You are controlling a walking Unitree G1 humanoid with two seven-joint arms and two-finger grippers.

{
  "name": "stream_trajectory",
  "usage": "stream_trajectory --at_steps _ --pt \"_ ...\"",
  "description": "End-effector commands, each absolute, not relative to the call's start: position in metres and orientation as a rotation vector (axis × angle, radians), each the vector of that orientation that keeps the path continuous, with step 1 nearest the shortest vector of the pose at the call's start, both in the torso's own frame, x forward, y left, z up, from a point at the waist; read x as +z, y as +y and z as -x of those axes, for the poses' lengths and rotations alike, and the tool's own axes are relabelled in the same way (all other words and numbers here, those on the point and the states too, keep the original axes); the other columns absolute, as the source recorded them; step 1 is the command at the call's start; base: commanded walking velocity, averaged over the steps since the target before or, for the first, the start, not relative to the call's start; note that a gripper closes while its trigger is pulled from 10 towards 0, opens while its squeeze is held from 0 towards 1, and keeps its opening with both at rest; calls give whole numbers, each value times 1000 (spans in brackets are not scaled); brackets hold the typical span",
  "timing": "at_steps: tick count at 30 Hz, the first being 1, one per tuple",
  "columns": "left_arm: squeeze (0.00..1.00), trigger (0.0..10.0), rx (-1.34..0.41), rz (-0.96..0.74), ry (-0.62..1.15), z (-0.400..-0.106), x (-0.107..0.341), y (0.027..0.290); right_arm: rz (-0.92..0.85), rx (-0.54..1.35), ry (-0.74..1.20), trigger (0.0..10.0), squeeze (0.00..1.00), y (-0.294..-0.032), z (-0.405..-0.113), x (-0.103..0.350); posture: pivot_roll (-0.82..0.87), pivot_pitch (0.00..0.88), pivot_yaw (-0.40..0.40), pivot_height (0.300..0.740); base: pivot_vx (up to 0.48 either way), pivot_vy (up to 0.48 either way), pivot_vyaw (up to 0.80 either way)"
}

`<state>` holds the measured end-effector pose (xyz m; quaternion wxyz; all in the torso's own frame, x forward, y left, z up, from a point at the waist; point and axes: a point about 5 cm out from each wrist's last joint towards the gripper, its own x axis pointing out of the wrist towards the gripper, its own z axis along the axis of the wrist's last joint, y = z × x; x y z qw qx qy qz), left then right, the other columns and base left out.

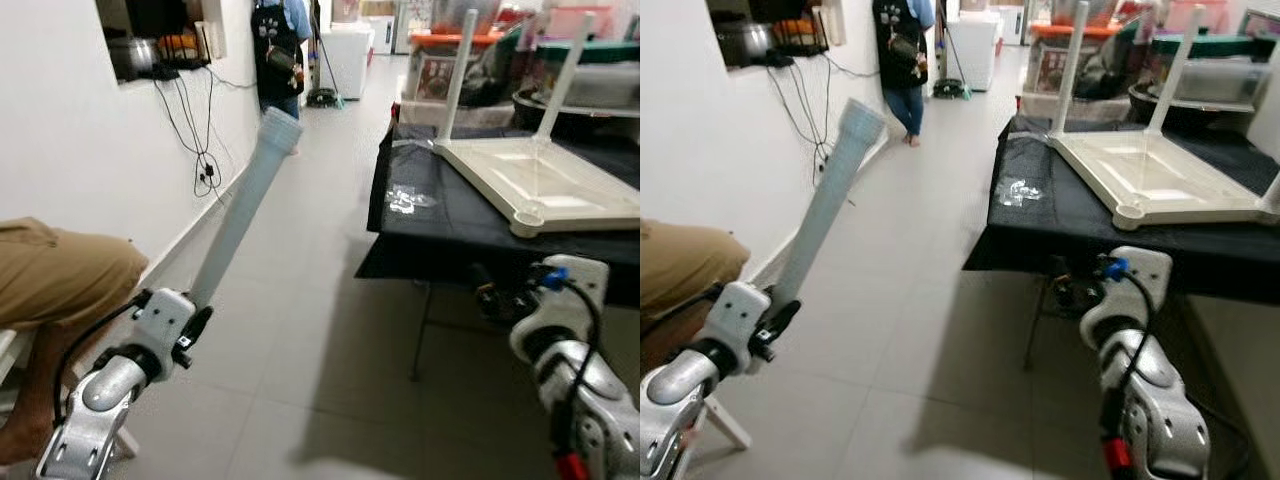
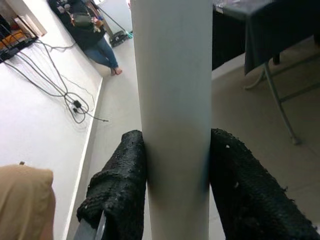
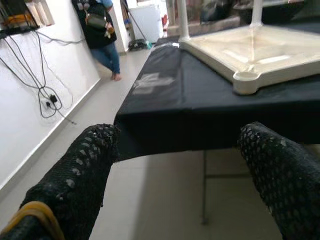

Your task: Building children table

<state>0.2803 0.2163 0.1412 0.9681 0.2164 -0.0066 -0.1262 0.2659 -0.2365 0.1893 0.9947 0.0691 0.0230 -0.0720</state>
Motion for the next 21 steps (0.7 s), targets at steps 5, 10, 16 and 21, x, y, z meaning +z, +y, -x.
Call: stream_trajectory --at_steps 5,10,16,21 --pt "0 10000 -250 -420 -23 -286 140 208 -118 -141 47 10000 0 -242 -273 191 17 0 -63 740 0 -480 0" --pt "0 10000 -246 -402 -33 -290 138 201 -101 -150 31 10000 0 -248 -277 199 2 0 -91 740 0 -480 -160" --pt "0 10000 -252 -379 -44 -291 137 194 -81 -148 19 10000 0 -251 -280 204 11 0 -78 740 0 -480 -667" --pt "0 10000 -274 -365 -58 -291 140 190 -80 -146 -12 10000 0 -248 -282 206 32 0 -82 740 0 -478 -480"
